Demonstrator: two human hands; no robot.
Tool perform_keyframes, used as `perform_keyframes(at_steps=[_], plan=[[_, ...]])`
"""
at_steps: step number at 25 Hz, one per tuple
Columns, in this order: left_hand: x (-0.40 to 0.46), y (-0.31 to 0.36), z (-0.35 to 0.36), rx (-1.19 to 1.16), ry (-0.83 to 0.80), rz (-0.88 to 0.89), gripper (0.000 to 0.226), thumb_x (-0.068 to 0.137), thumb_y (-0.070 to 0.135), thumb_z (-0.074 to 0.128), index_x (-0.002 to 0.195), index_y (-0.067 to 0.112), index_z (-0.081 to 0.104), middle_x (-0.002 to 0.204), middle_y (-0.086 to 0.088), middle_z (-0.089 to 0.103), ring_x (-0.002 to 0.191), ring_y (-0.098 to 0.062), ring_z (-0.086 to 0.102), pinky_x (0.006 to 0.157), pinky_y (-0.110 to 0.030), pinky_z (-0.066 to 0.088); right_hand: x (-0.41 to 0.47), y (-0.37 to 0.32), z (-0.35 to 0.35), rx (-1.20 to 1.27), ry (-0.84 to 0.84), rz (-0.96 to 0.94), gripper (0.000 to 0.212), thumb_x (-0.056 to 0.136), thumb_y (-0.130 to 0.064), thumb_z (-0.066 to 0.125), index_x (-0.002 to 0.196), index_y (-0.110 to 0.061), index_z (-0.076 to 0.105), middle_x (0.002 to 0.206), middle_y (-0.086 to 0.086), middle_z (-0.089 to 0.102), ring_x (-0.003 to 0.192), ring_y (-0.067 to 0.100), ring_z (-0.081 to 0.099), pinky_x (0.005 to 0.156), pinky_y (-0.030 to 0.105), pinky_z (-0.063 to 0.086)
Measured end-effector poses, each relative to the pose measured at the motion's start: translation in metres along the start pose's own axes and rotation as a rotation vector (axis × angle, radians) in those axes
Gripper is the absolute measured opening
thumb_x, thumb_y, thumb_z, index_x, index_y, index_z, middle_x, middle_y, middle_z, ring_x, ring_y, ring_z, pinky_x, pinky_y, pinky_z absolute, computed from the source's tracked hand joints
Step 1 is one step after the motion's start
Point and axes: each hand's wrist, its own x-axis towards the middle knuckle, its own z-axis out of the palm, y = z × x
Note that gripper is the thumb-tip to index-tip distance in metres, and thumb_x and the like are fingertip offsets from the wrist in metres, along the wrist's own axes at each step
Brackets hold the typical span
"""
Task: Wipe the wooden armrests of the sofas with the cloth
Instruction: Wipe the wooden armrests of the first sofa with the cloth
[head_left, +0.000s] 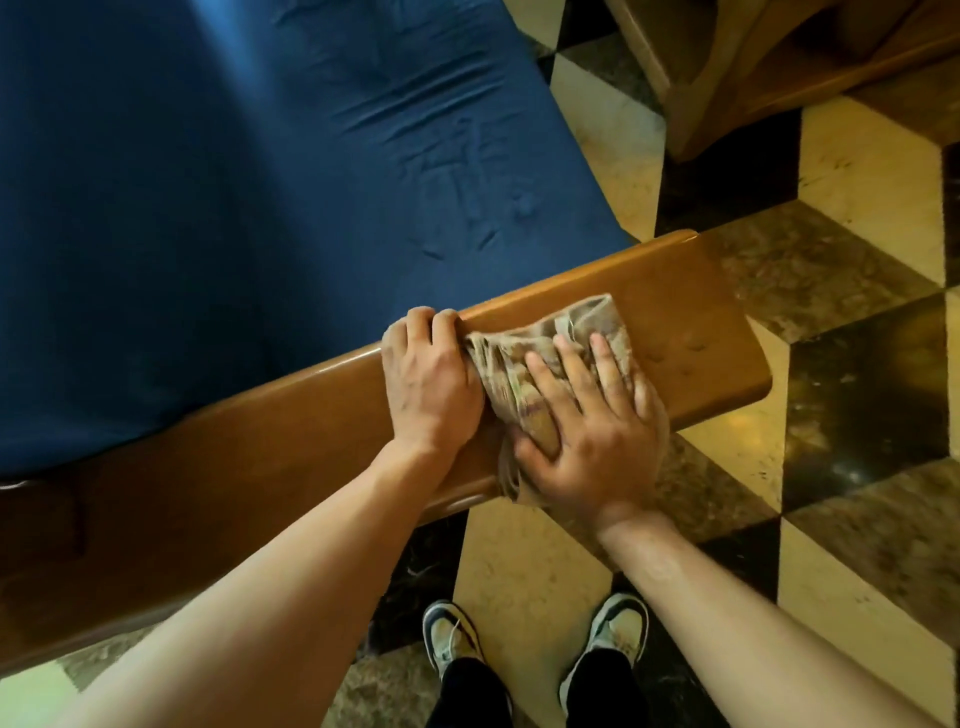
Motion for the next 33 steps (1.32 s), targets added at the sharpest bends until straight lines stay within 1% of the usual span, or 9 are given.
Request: perform_keyframes(at_steps=[4,9,15,18,21,25,27,30,33], plan=[[0.002,-0.001,0.011,0.103,0.024,-0.014,0.034,0.101,0.029,0.035,0.122,0.011,0.056,0.120,-0.014,0.054,0.112,-0.032,0.046,0.107,-0.052,0.037,-0.027,0.020,0.009,0.024,0.125,-0.079,0.067,0.093,-0.064,0.053,0.146,-0.025,0.061,0.158,0.005,0.051,0.151,0.033,0.040,0.116,0.064,0.032],[0.003,0.000,0.009,0.125,0.002,-0.014,0.038,0.099,0.029,0.032,0.122,0.010,0.055,0.120,-0.016,0.053,0.112,-0.035,0.046,0.106,-0.055,0.035,-0.006,-0.004,0.001,0.010,0.114,0.142,0.066,0.088,-0.059,0.058,0.148,-0.032,0.059,0.160,-0.001,0.049,0.153,0.029,0.036,0.119,0.060,0.028],[0.003,0.003,0.006,0.183,-0.056,0.003,0.046,0.096,0.032,0.034,0.131,0.011,0.056,0.130,-0.015,0.058,0.121,-0.035,0.051,0.112,-0.055,0.031,0.088,0.004,-0.001,-0.060,-0.290,0.157,0.083,0.085,-0.078,0.040,0.160,-0.043,0.032,0.171,0.002,0.025,0.161,0.032,0.007,0.127,0.061,0.007],[0.003,-0.001,0.008,0.193,-0.055,0.002,0.046,0.098,0.032,0.035,0.134,0.012,0.055,0.132,-0.014,0.059,0.123,-0.035,0.051,0.114,-0.055,0.030,0.126,0.008,0.006,-0.093,-0.301,0.125,0.072,0.080,-0.080,0.040,0.135,-0.037,0.060,0.146,0.004,0.055,0.148,0.033,0.034,0.123,0.059,0.017],[0.002,-0.002,0.009,0.183,-0.029,0.007,0.046,0.097,0.029,0.036,0.134,0.012,0.057,0.130,-0.014,0.060,0.122,-0.034,0.051,0.113,-0.055,0.030,0.157,0.016,0.012,-0.121,-0.286,0.091,0.062,0.079,-0.079,0.040,0.101,-0.029,0.068,0.109,0.003,0.069,0.113,0.032,0.058,0.102,0.051,0.036],[0.006,-0.003,0.011,0.182,-0.031,0.001,0.045,0.098,0.031,0.036,0.134,0.014,0.058,0.130,-0.011,0.062,0.124,-0.032,0.051,0.113,-0.053,0.030,0.186,0.025,0.013,-0.042,-0.340,0.111,0.060,0.084,-0.076,0.041,0.097,-0.025,0.069,0.098,0.006,0.076,0.098,0.032,0.067,0.090,0.046,0.041],[0.003,-0.001,0.010,0.168,-0.036,-0.003,0.046,0.099,0.031,0.034,0.135,0.013,0.057,0.135,-0.011,0.061,0.131,-0.030,0.050,0.118,-0.052,0.025,0.171,0.030,0.009,-0.032,-0.301,0.087,0.054,0.087,-0.071,0.047,0.102,-0.024,0.070,0.105,0.006,0.075,0.106,0.032,0.064,0.096,0.046,0.038],[0.006,0.004,0.010,0.135,-0.049,-0.032,0.041,0.101,0.023,0.039,0.134,0.007,0.057,0.143,-0.014,0.057,0.143,-0.030,0.040,0.123,-0.053,0.013,0.112,0.036,-0.007,-0.020,-0.250,0.062,0.070,0.086,-0.066,0.048,0.145,-0.030,0.057,0.154,0.008,0.052,0.149,0.034,0.036,0.123,0.054,0.020],[0.016,0.028,0.015,0.073,-0.078,-0.071,0.033,0.097,0.017,0.043,0.121,0.002,0.060,0.129,-0.020,0.063,0.131,-0.035,0.048,0.121,-0.052,0.021,0.040,0.053,-0.022,0.004,-0.185,0.033,0.079,0.087,-0.066,0.050,0.159,-0.034,0.041,0.170,0.006,0.032,0.159,0.033,0.019,0.126,0.060,0.015]])
